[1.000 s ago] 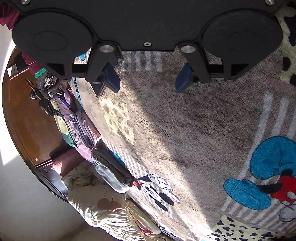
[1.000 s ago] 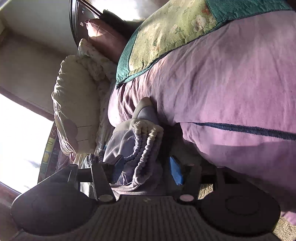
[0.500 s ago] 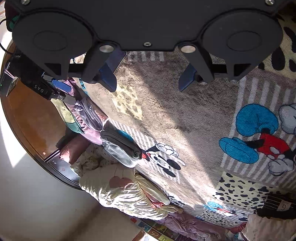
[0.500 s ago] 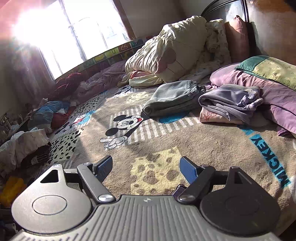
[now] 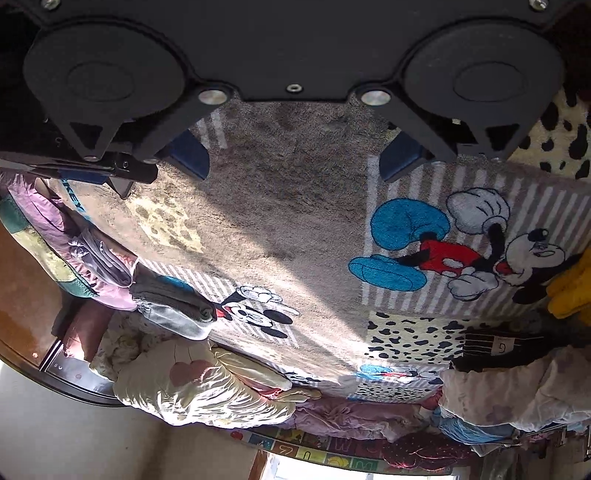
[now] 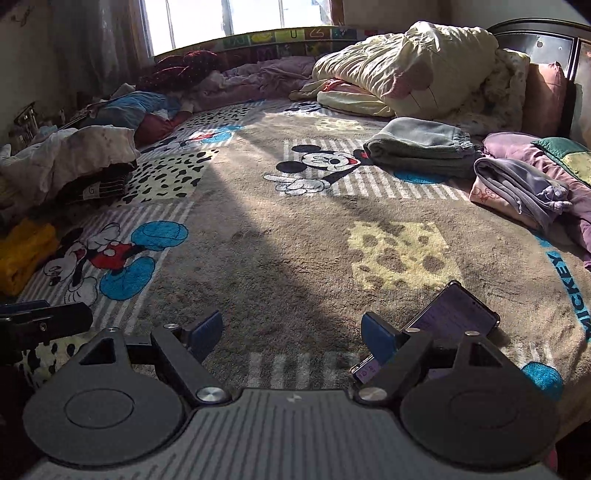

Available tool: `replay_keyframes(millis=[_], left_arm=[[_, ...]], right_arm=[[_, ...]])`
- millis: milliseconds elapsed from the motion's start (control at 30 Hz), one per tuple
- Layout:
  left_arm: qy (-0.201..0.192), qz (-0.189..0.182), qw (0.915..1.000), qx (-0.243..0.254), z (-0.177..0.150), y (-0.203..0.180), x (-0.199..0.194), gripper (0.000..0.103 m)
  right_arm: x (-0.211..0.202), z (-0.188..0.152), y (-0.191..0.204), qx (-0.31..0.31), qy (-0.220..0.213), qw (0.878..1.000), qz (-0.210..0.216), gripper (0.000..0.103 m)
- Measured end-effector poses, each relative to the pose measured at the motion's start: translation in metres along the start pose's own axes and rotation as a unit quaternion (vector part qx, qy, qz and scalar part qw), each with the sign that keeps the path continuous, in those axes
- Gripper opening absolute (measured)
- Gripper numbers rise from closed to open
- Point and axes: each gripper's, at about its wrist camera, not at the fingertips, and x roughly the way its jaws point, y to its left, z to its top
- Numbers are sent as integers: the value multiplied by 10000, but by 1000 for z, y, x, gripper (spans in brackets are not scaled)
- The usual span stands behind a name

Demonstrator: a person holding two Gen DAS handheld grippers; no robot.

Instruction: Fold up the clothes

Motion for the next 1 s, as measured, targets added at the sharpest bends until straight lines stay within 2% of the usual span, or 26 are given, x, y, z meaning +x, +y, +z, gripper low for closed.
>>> replay_keyframes(millis=[400, 1000], left_arm=[[-164, 510, 9985, -130, -21, 14, -14, 100], [-265, 423, 9985, 203, -27, -1, -20, 99]], right_arm=[[-15, -17, 43, -361, 49, 9993, 80, 94], [-19, -26, 38, -242, -74, 9997, -20, 98]])
